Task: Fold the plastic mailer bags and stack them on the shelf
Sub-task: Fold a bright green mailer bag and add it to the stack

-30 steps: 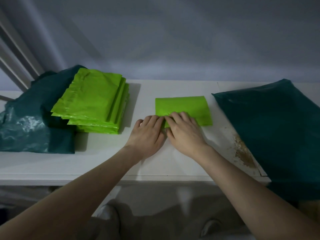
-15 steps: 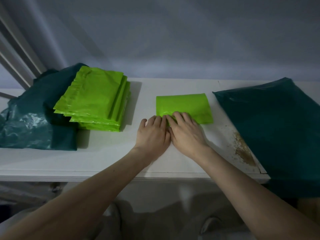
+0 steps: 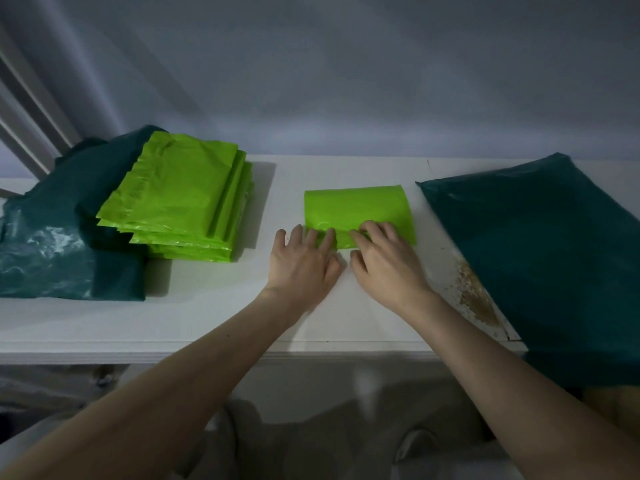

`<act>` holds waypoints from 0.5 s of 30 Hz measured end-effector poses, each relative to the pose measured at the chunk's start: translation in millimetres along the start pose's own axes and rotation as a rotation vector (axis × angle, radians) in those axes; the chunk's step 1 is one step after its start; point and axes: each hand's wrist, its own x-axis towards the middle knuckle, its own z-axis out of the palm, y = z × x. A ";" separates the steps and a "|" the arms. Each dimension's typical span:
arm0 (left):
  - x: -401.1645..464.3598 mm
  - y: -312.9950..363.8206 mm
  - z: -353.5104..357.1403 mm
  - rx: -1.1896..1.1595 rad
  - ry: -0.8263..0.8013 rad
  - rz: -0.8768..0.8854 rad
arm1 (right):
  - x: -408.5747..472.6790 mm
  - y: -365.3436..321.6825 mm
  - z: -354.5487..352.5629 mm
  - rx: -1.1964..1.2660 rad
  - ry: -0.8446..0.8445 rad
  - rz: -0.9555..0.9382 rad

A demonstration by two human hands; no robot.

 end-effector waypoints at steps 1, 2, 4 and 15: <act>1.0 0.9 -0.2 -0.009 -0.008 0.002 | -0.6 3.8 -1.1 0.001 0.007 0.007; 1.9 1.9 -1.2 -0.015 -0.015 0.000 | -1.6 7.2 -2.7 0.004 0.010 0.011; 3.7 2.6 -2.8 -0.046 -0.021 -0.013 | -4.2 11.7 -4.9 0.006 0.007 0.013; 14.6 13.8 -15.3 -0.114 0.038 0.004 | -8.2 15.1 -7.7 0.072 -0.052 0.064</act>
